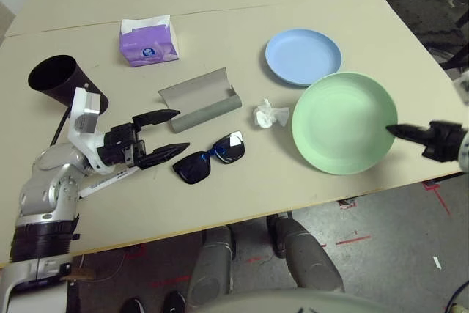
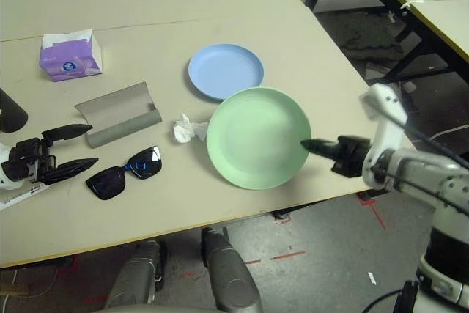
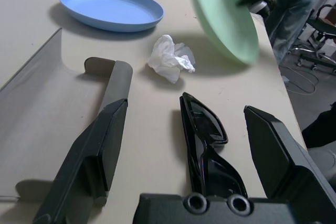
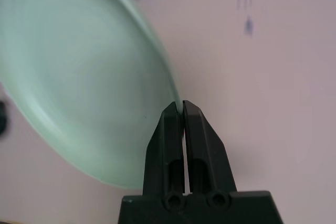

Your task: Organize and tidy the items on the table.

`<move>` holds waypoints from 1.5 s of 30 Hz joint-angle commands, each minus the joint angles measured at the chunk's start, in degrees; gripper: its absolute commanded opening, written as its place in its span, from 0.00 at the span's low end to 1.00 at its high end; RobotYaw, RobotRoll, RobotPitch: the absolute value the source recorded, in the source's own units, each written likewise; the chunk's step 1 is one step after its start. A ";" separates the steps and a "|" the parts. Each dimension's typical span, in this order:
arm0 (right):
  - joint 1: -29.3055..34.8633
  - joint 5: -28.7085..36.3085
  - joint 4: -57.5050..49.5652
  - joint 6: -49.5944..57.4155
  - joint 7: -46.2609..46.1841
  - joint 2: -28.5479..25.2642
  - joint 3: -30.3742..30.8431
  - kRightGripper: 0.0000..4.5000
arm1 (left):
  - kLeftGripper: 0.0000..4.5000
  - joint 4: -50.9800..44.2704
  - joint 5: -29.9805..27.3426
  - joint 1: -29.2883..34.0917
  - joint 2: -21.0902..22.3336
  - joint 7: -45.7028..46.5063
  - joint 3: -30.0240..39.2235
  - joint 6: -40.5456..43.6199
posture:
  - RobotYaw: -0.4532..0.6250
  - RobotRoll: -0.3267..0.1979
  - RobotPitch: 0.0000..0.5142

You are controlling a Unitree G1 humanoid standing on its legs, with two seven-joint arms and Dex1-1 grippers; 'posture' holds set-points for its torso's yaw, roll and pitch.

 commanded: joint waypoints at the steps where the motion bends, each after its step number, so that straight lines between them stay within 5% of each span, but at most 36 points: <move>1: -5.79 -0.87 4.39 4.85 -0.44 0.21 2.45 0.01 | 1.00 -0.39 0.25 1.16 -0.48 -0.17 -0.44 -0.23 | 0.25 0.62 0.48; 7: -20.67 -1.33 17.57 5.37 -0.18 1.35 9.70 0.01 | 1.00 -1.58 0.16 3.12 -1.30 0.51 -0.10 -0.70 | 0.26 0.62 0.48; 13: -32.27 -8.78 30.30 1.97 0.45 5.13 15.74 0.01 | 1.00 -2.44 0.09 4.03 -2.03 1.40 -0.20 -0.96 | 0.26 0.62 0.49; 22: -46.01 -25.58 60.95 -22.38 6.75 10.91 25.81 0.01 | 1.00 -4.78 -0.60 5.92 -2.85 2.93 0.49 -0.62 | 0.29 0.62 0.49; 31: -51.21 -32.74 77.29 -37.75 6.80 14.90 22.90 0.01 | 1.00 -6.64 -1.33 7.56 -3.02 5.39 2.17 -0.39 | 0.30 0.62 0.50; 45: -53.10 -35.65 81.29 -42.72 4.59 18.01 17.89 0.01 | 1.00 -9.28 -2.27 10.45 -3.34 6.77 1.91 -0.23 | 0.31 0.62 0.51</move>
